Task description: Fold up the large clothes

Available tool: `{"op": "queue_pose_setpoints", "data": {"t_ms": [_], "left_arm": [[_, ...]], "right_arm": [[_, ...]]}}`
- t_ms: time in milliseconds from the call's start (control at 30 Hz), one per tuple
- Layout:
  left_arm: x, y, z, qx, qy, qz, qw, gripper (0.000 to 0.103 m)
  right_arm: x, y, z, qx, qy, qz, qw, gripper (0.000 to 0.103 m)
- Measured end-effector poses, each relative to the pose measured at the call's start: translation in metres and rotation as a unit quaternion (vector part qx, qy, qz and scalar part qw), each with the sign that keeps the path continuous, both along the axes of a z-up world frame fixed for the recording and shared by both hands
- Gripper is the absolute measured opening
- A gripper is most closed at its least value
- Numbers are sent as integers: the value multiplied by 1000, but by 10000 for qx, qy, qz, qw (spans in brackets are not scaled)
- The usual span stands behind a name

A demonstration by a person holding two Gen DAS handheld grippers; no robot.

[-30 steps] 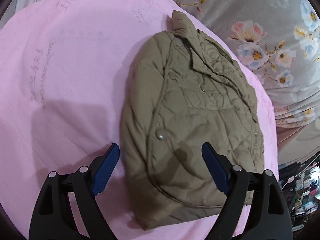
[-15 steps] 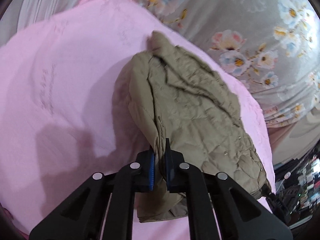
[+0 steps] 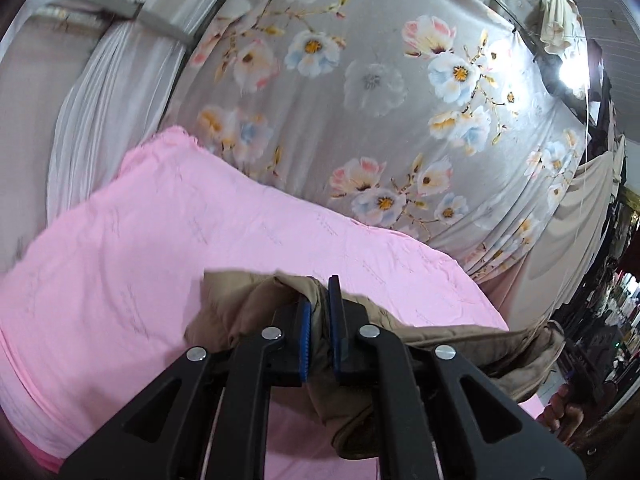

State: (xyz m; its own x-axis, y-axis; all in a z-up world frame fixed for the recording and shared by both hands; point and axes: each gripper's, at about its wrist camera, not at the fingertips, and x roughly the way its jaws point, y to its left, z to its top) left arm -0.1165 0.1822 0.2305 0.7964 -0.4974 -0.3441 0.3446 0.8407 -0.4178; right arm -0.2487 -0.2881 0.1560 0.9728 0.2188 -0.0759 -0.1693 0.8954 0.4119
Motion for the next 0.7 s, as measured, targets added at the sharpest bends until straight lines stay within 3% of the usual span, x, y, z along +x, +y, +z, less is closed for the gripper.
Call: {"op": "queue_pose_setpoints", "data": {"t_ms": [167, 267, 433, 567, 700], "left_arm": [[76, -26, -9, 461, 337, 179, 9982, 10], [135, -42, -37, 757, 743, 306, 9939, 10], [212, -71, -93, 1425, 1224, 445, 9812, 11], [247, -83, -138, 1761, 1556, 530, 9706, 12], [261, -87, -173, 1867, 1723, 538, 9657, 13]], "right_arm": [[66, -15, -3, 124, 372, -284, 9988, 7], [125, -27, -27, 431, 854, -450, 9944, 7], [204, -36, -77, 373, 1638, -938, 9813, 7], [248, -42, -121, 397, 2236, -1140, 9672, 7], [273, -39, -156, 193, 2639, -1319, 9553, 7]]}}
